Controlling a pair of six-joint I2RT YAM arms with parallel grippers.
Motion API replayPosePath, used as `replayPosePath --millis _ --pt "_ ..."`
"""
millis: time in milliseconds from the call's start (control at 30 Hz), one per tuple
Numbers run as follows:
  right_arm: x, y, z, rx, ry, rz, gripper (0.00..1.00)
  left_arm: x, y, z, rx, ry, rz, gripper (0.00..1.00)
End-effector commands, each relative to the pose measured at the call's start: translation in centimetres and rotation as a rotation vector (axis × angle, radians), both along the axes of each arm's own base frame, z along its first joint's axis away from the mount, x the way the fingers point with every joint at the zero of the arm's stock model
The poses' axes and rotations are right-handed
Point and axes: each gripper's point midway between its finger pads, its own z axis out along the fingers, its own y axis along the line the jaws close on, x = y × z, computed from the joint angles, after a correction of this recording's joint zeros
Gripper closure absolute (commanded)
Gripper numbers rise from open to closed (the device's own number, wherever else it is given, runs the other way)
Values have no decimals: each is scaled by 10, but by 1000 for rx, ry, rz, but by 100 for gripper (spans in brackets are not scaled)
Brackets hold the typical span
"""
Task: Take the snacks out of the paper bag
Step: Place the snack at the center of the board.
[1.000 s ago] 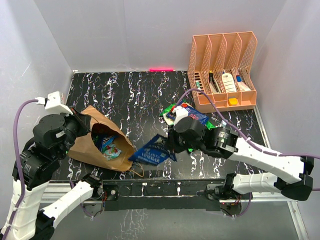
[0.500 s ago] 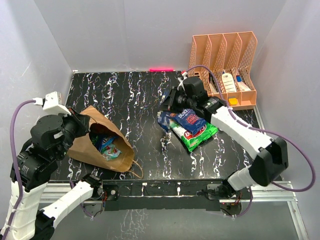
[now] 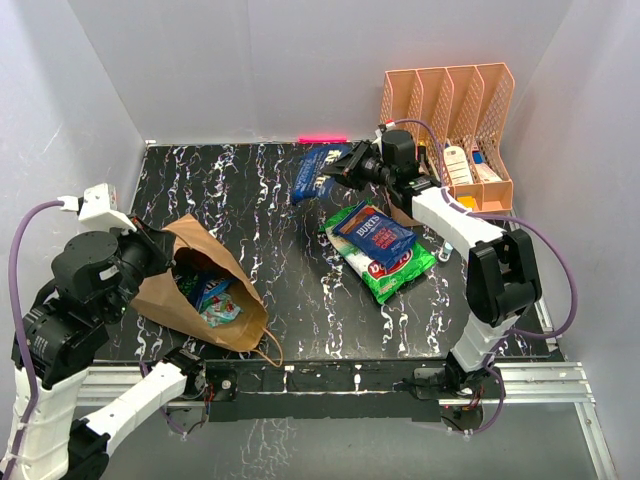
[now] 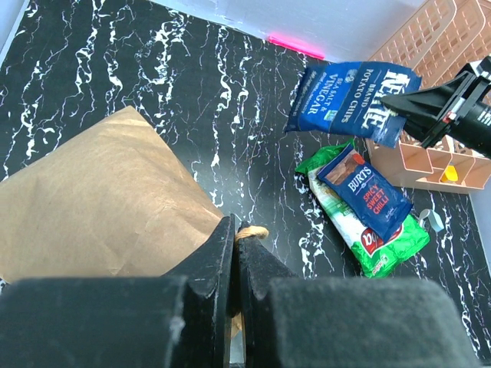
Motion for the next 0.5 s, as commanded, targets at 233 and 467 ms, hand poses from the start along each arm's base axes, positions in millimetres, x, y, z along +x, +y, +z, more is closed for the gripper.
replayPosePath --millis 233,467 --pt "19 -54 -18 4 -21 -256 93 0 5 26 -8 -80 11 100" --pt "-5 -101 -45 -81 11 -399 93 2 3 23 1 -74 4 100"
